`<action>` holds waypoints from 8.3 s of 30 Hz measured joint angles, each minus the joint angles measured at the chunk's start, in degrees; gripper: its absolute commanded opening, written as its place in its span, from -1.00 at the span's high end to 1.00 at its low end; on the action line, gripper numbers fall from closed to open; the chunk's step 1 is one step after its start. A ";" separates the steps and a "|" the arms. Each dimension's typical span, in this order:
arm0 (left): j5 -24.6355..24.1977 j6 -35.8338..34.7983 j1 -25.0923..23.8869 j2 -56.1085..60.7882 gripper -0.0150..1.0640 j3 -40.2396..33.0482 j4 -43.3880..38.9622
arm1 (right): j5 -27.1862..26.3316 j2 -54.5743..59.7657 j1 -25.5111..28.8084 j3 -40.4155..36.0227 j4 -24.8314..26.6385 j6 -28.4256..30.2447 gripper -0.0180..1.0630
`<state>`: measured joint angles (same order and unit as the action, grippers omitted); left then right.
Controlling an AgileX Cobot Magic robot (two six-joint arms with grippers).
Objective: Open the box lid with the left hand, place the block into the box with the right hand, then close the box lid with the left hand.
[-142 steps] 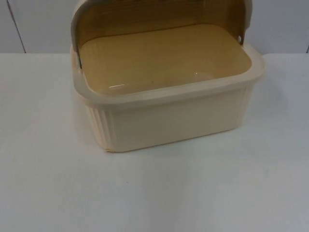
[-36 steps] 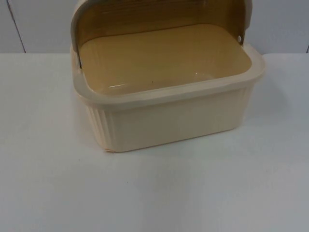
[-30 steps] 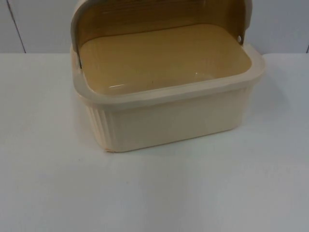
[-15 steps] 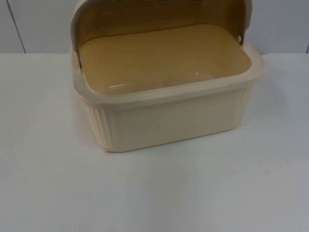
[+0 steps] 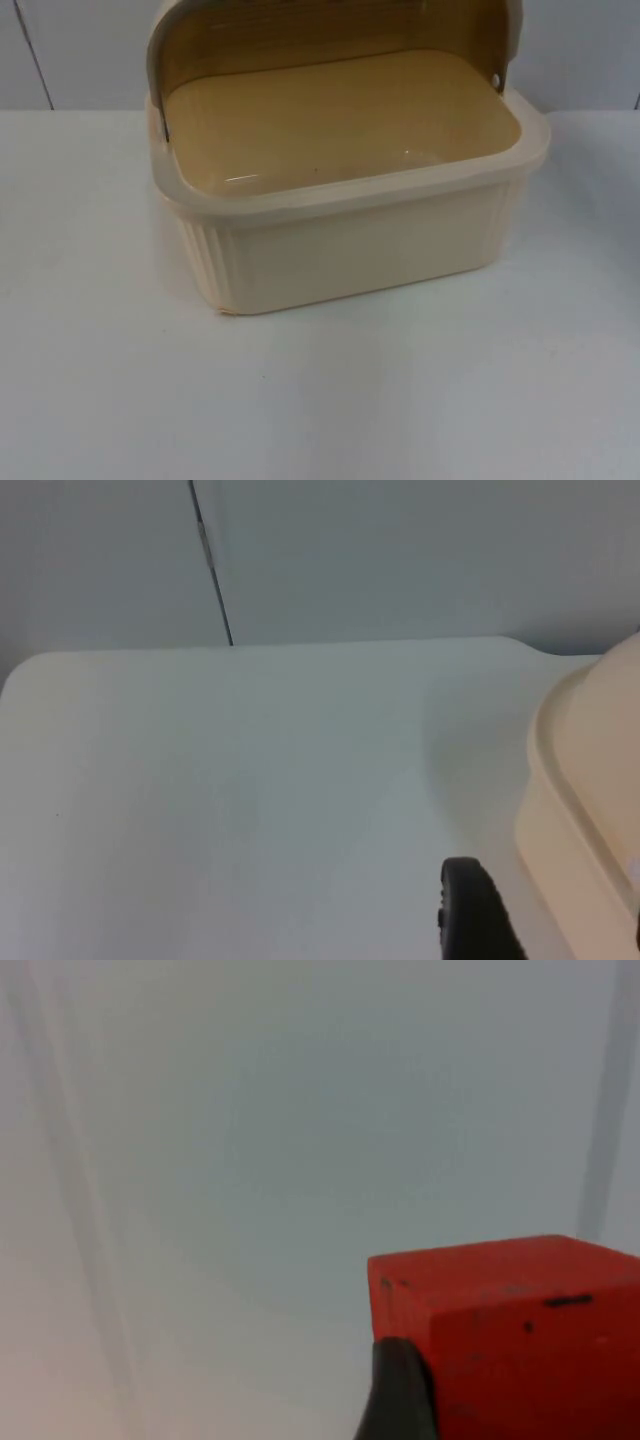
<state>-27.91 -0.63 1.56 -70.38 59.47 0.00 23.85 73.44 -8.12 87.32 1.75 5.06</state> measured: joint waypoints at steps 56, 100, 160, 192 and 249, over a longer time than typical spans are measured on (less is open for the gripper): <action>0.00 0.00 0.00 0.00 0.22 0.00 0.00 | -31.85 31.29 -22.14 -21.64 4.81 8.57 0.97; -0.23 0.00 0.00 0.00 0.22 0.00 -0.78 | -23.22 31.97 -22.21 -20.65 12.18 9.24 -0.97; -2.17 0.00 0.00 0.00 0.22 0.00 -1.09 | 17.96 -10.00 27.56 -21.70 10.62 10.77 -0.97; -1.56 0.00 0.00 0.00 0.22 0.00 -1.51 | 18.44 -8.17 9.73 -21.70 6.18 9.18 -0.97; -4.43 3.39 14.01 -27.96 -0.97 38.69 -9.26 | 15.33 -7.00 7.77 -21.70 1.69 2.92 -0.97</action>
<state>-32.34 2.76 15.57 -98.34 98.16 -9.26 39.18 66.44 -0.35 65.61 3.44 7.98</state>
